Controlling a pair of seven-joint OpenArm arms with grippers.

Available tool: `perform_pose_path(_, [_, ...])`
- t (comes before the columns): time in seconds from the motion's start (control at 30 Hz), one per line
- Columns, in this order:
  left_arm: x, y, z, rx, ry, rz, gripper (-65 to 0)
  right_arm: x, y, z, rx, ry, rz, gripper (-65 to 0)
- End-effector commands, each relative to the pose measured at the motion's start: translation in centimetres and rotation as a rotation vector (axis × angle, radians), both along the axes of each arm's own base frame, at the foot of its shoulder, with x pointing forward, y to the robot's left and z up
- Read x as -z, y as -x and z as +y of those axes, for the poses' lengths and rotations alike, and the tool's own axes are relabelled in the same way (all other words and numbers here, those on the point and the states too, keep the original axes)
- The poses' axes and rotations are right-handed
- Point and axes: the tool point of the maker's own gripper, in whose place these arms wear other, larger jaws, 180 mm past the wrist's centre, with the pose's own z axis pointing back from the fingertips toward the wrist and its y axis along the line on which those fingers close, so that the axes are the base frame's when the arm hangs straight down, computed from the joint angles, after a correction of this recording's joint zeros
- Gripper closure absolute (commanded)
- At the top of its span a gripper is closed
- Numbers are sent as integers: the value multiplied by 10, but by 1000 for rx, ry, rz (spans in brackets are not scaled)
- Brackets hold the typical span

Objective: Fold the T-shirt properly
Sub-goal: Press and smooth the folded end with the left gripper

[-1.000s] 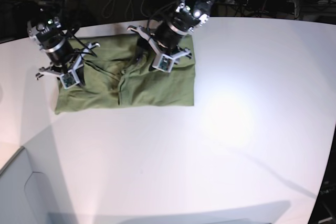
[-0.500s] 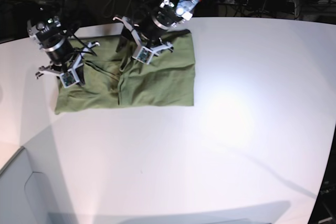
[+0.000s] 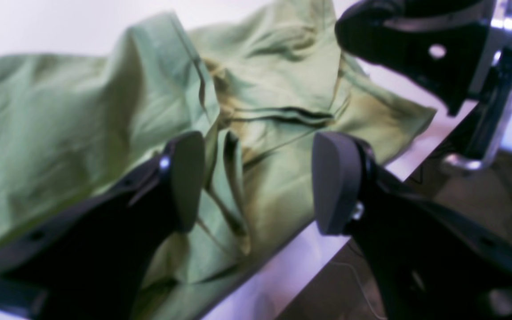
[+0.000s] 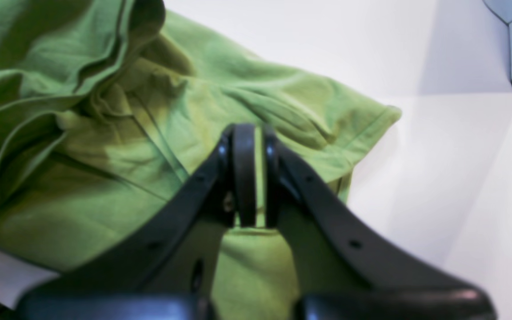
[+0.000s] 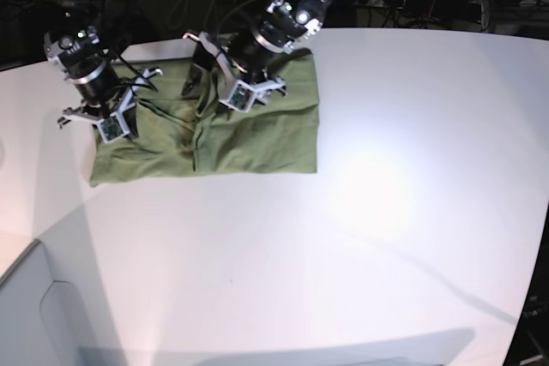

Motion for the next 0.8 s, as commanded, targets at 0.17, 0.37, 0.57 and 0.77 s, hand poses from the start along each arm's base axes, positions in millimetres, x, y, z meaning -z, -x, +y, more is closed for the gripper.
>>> perform_pose_path(0.17, [15, -4, 10, -74, -22, 38, -369, -12, -5, 4, -20, -15, -46, -1])
perform_pose_path(0.37, [20, -1, 10, -73, -28, 53, -368, -12, -5, 4, -20, -15, -46, -1])
perform_pose_path(0.57, [32, 3, 12, -68, -55, 75, -367, -12, -6, 4, -20, -15, -48, -1])
perform_pose_path(0.77, [32, 3, 11, -60, -54, 74, -366, -13, -6, 4, -20, -16, -49, -1])
